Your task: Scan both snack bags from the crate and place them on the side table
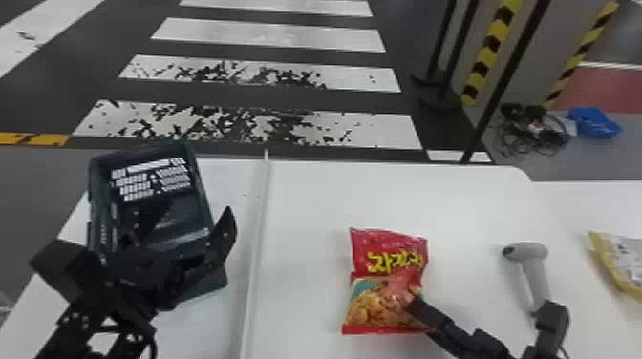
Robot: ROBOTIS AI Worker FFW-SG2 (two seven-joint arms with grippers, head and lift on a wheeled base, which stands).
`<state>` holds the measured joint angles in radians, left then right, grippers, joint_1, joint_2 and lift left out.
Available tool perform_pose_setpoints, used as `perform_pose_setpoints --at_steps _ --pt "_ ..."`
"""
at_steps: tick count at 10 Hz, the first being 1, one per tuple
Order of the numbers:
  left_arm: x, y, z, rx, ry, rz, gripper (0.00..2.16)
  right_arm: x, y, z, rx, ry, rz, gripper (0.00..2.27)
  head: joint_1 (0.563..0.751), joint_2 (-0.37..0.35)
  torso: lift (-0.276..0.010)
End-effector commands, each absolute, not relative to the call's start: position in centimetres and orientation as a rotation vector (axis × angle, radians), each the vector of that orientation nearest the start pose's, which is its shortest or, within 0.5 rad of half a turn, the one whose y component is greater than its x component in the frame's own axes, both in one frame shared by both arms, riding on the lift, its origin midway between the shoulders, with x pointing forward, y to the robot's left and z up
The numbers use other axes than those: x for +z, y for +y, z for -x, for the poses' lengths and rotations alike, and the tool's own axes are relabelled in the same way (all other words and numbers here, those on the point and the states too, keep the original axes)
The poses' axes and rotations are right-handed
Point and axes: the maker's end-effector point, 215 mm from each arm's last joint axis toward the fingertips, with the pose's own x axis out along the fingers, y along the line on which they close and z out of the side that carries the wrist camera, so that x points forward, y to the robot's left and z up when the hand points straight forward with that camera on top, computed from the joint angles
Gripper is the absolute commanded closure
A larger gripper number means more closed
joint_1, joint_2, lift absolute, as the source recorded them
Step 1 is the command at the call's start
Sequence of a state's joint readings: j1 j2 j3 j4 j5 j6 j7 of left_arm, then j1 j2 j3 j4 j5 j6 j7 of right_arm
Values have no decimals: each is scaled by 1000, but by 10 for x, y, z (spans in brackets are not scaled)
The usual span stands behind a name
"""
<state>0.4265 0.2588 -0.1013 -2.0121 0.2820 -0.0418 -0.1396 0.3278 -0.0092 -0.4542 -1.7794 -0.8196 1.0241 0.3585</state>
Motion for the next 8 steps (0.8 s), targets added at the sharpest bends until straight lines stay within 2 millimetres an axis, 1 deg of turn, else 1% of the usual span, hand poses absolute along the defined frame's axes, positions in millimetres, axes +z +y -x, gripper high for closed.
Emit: perform_pose_setpoints --at_steps 1,2,3,4,5,6,8 --pt "-318 171 -455 -335 -18 96 80 -517 -232 -380 245 719 -1031 1463 695 -78 -95" --pt "-319 171 -455 -334 -16 99 80 -518 -231 -376 250 741 -1048 1936 695 -79 -95" --pt "-320 171 -455 -334 -15 99 80 -519 -234 -373 245 750 -1049 2260 695 -80 -95" --pt "-321 171 -455 -333 -13 101 80 -515 -231 -367 268 761 -1087 2256 695 -83 -95" --pt "-321 172 -455 -332 -11 101 80 -503 -227 -365 308 738 -1169 2256 695 -84 -95" --pt "-322 172 -455 -332 -10 104 80 -489 -230 -366 345 710 -1234 2256 695 -80 -95" --pt "-321 172 -455 -333 -11 106 83 -468 -250 -378 335 661 -1151 2256 695 -82 -95"
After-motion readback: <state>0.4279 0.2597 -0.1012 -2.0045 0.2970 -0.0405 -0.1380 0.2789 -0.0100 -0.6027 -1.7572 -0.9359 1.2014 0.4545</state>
